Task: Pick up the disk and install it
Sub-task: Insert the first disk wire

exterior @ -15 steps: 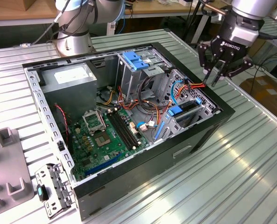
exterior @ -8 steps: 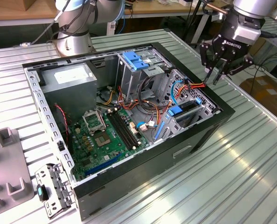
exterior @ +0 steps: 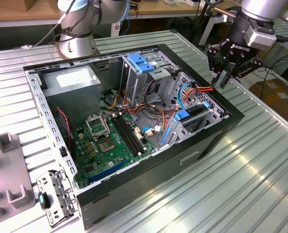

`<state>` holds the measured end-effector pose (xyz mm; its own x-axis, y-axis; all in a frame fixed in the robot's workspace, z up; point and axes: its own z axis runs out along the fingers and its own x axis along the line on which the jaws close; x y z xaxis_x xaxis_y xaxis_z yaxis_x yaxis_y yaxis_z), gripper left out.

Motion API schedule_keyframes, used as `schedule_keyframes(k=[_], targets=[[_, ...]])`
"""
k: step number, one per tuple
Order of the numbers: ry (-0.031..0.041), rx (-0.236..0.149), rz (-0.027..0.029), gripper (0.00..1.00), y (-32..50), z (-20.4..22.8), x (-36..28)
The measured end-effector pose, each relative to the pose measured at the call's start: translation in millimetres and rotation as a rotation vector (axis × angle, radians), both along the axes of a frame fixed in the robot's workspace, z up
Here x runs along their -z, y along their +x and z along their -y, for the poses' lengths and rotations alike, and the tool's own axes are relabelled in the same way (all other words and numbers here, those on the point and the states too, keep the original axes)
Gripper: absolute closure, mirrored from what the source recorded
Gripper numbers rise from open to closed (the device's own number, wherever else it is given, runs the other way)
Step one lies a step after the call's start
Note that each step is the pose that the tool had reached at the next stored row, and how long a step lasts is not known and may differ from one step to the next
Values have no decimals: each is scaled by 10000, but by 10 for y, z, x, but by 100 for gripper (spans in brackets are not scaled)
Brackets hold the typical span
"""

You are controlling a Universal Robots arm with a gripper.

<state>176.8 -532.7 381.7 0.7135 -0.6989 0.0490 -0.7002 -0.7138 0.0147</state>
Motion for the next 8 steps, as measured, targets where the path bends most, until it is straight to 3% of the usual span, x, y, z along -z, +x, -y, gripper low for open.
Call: schedule_keyframes(k=[3,8], targets=[[-2,-54,1,69,-17,-32,24],[-1,-1118,0,69,-14,-32,61]])
